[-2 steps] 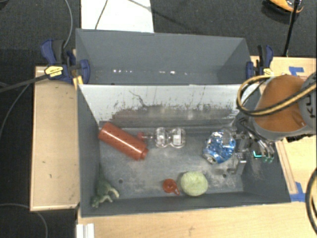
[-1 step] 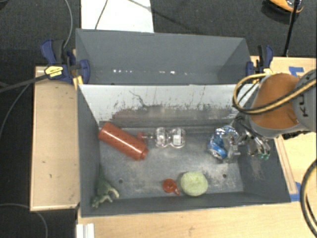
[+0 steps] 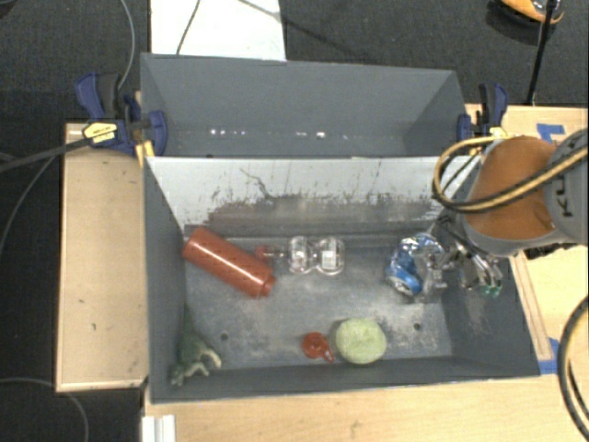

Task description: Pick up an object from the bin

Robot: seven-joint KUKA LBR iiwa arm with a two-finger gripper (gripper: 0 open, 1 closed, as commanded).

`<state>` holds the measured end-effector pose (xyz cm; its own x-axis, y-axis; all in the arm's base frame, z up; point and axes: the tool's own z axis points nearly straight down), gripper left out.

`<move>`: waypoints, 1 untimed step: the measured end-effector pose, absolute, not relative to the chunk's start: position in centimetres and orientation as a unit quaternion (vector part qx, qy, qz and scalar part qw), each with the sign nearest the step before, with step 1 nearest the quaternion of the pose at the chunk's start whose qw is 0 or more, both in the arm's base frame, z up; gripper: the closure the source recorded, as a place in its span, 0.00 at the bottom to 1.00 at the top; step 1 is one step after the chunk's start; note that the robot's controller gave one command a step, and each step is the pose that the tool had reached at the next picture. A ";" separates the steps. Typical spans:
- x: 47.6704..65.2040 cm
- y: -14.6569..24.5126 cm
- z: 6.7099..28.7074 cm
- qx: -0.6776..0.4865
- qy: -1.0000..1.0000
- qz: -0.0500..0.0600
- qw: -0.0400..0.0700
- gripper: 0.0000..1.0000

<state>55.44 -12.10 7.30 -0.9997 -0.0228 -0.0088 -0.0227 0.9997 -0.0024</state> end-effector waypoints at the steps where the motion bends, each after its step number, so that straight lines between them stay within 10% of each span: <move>1: 55.4 -11.7 26.6 -0.013 1.000 -0.001 0.005 1.00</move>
Offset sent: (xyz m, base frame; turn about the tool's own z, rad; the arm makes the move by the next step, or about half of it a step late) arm 0.0000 0.0000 0.0000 0.0000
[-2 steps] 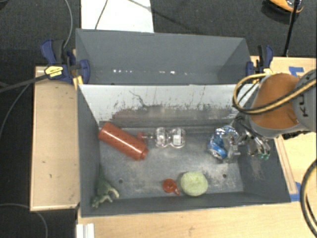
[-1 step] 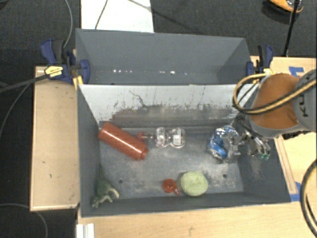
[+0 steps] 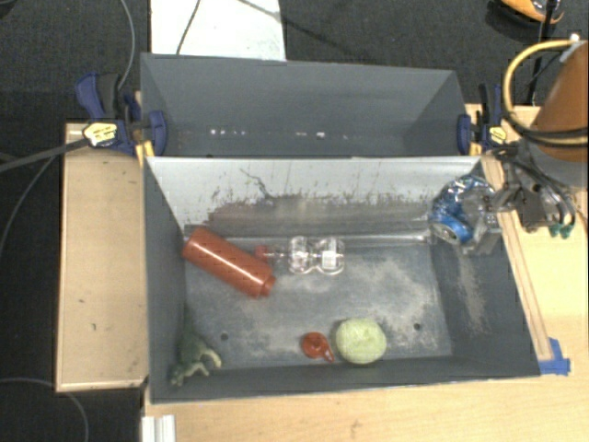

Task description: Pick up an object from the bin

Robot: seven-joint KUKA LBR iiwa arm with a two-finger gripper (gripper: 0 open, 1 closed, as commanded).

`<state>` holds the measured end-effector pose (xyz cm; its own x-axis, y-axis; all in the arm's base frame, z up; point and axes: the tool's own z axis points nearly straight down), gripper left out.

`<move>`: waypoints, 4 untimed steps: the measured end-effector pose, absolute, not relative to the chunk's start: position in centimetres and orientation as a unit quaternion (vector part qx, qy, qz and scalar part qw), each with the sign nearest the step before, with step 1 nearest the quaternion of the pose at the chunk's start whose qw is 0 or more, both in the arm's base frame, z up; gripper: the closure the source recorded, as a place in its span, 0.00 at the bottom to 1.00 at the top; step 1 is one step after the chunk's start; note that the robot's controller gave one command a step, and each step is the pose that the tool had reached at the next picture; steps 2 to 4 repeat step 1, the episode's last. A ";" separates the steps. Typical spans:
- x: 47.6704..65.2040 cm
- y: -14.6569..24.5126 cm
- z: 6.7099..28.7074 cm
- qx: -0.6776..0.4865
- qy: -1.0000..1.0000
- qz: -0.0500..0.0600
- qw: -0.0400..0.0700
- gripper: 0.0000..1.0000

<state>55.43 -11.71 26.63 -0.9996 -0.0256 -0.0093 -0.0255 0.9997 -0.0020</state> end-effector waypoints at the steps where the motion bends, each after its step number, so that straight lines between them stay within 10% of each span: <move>1: 55.5 -11.7 28.7 -0.013 1.000 -0.001 0.007 1.00; 4: 55.5 -11.7 28.7 -0.013 1.000 -0.001 0.007 1.00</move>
Offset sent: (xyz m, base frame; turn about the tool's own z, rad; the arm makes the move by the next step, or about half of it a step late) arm 0.0000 0.0000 0.0000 0.0000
